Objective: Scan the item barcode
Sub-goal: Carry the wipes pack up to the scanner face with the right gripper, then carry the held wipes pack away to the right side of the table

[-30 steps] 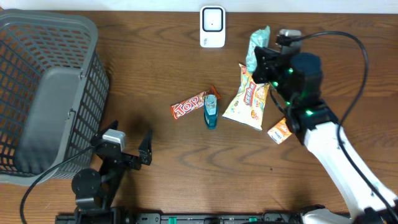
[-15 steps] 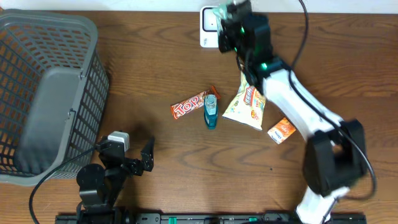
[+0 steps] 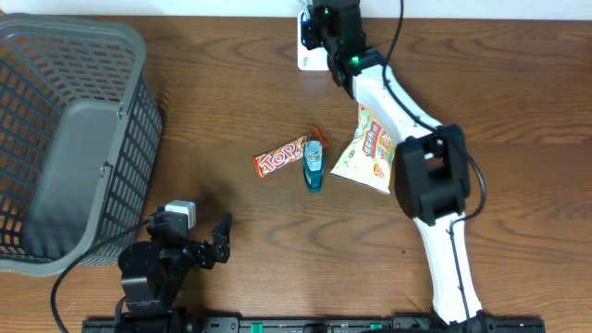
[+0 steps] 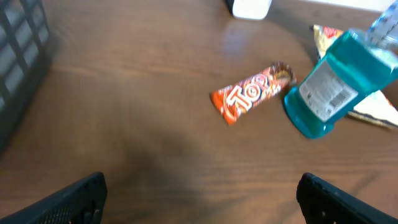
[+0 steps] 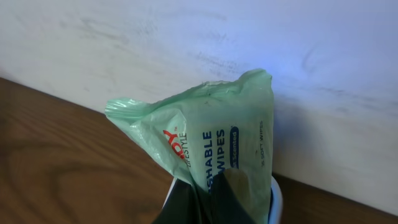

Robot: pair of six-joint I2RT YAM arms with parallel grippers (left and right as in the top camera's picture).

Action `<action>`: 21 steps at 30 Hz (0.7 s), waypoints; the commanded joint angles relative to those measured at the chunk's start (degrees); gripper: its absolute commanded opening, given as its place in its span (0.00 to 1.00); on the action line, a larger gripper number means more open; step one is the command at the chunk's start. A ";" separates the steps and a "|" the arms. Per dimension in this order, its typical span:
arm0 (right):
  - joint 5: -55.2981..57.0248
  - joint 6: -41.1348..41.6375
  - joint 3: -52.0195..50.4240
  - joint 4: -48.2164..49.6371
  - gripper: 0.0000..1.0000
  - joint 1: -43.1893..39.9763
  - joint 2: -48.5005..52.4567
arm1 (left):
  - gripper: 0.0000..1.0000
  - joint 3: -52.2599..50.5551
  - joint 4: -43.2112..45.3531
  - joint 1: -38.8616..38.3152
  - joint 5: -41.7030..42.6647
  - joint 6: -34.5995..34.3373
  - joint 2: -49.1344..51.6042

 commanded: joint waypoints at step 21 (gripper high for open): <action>45.07 3.41 12.20 -38.66 0.01 -6.58 -11.54 | 0.98 0.07 -8.79 0.20 0.13 -0.07 -0.04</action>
